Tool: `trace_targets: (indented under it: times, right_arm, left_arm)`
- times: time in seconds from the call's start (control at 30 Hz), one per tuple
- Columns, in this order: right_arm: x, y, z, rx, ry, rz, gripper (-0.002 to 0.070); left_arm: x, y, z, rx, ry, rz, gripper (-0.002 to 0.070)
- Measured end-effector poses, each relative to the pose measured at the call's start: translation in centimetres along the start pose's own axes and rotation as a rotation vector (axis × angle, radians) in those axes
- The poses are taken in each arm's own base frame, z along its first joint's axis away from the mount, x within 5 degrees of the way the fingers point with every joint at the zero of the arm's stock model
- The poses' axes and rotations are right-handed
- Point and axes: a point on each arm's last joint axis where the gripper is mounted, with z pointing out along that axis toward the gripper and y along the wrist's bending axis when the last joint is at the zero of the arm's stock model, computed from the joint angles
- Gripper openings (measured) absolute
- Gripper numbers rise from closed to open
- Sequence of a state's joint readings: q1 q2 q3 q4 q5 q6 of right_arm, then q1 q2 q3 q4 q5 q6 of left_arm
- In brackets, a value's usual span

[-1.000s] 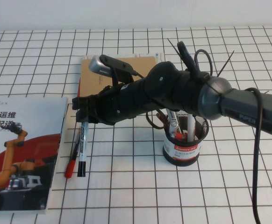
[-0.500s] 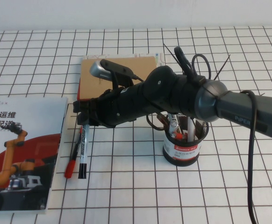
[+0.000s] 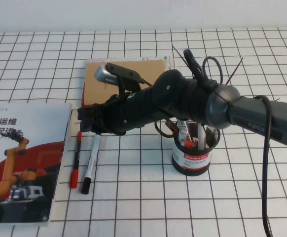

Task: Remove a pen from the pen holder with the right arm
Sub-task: 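Take a marker out of the pen holder and lay it on the table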

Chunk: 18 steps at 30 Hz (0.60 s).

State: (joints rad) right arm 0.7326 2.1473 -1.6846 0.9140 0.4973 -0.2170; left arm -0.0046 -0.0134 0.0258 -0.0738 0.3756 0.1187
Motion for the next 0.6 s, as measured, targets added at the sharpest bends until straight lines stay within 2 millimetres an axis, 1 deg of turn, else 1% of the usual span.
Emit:
trace_targets:
  times: [0.1,0.17,0.23,0.37,0.43,0.47,0.6]
  right_arm:
    - [-0.3,0.5,-0.8,0.01,-0.012,-0.047,0.0269]
    - [-0.9,1.3,-2.1,0.012,-0.035,-0.096,0.0268]
    - [-1.5,2.8,-4.1,0.007,-0.066,-0.159,0.0266]
    - [-2.6,5.8,-9.0,-0.004,-0.126,-0.285,0.0242]
    - [-2.7,7.1,-11.6,0.003,-0.143,-0.356,0.0209]
    - [-2.7,7.5,-12.6,0.011,-0.144,-0.384,0.0189]
    - [-1.9,8.7,-17.3,0.074,-0.14,-0.475,0.0047]
  left_arm:
    - [0.0,0.0,0.0,0.0,0.0,0.0,-0.0004]
    - [0.0,0.0,0.0,0.0,0.0,0.0,-0.0004]
    - [0.0,0.0,0.0,0.0,0.0,0.0,-0.0004]
    - [0.0,0.0,0.0,0.0,0.0,0.0,-0.0004]
    - [0.0,0.0,0.0,0.0,0.0,0.0,-0.0004]
    - [0.0,0.0,0.0,0.0,0.0,0.0,-0.0004]
    - [0.0,0.0,0.0,0.0,0.0,0.0,-0.0005]
